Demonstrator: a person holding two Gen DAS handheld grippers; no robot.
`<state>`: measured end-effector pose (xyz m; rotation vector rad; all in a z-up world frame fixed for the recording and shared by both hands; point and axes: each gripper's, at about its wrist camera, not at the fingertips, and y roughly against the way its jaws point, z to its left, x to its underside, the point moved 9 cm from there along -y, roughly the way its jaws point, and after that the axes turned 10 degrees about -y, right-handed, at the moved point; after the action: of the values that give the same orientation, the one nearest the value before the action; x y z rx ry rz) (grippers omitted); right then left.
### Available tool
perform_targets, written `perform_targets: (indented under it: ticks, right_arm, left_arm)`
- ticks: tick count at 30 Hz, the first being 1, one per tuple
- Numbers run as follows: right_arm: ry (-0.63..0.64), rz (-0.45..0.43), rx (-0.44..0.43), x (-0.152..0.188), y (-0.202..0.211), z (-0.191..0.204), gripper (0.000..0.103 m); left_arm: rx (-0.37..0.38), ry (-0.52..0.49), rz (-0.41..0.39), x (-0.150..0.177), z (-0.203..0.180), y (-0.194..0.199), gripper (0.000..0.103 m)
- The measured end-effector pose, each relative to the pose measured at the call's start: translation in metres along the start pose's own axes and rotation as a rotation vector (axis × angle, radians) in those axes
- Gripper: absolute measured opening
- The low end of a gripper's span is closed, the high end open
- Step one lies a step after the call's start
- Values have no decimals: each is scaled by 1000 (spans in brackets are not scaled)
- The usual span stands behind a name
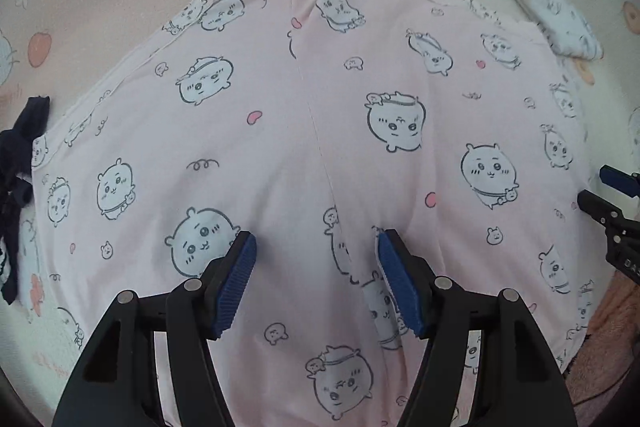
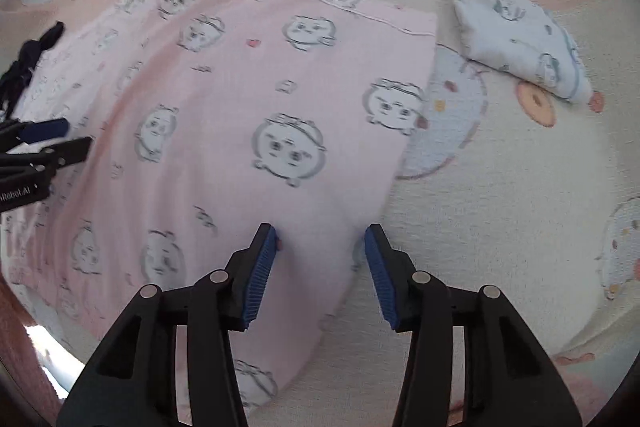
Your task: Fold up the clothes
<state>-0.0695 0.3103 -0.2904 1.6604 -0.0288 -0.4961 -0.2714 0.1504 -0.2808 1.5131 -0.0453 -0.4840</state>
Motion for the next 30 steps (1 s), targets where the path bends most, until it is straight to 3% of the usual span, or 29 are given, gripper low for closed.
perform_targets:
  ticks: [2, 5, 6, 8, 10, 11, 15, 18, 19, 21, 23, 26, 28, 30]
  right_arm:
    - [-66, 7, 65, 1, 0, -28, 59]
    - [-127, -19, 143, -5, 2, -53, 53]
    - [-126, -44, 130, -12, 5, -49, 52]
    - [-100, -103, 13, -28, 15, -22, 52]
    - [-47, -117, -117, -33, 21, 12, 50]
    - [-7, -96, -132, -28, 17, 25, 49]
    - [-9, -29, 12, -11, -1, -1, 56]
    - [-122, -14, 140, -7, -3, -50, 56]
    - [-169, -11, 129, -8, -1, -57, 54]
    - [-209, -50, 15, -14, 9, -48, 54]
    - [-176, -82, -102, -17, 20, -22, 54]
    - [-47, -31, -200, 1, 20, 26, 50]
    - [26, 7, -68, 19, 4, 27, 52]
    - [-33, -4, -9, 18, 5, 7, 58]
  left_arm:
    - [-40, 11, -9, -1, 14, 5, 67]
    - [53, 77, -89, -17, 16, 15, 67]
    - [74, 79, -104, -23, 12, 14, 67]
    - [81, 36, -103, -31, -1, 6, 67]
    - [44, -24, -73, -33, -10, -5, 67]
    - [20, -43, -72, -32, -10, -6, 67]
    - [-17, -59, -65, -24, -15, -2, 67]
    - [-20, -43, -60, -14, -22, 4, 67]
    - [-20, -38, -58, -11, -24, 6, 67]
    - [-22, -28, -55, -4, -29, 10, 67]
    - [-24, -18, -52, 2, -33, 13, 67]
    - [-31, 13, -34, 16, -35, 18, 67]
    - [-52, 87, 17, 37, -21, 19, 67]
    - [3, 202, 48, 55, -8, 31, 67]
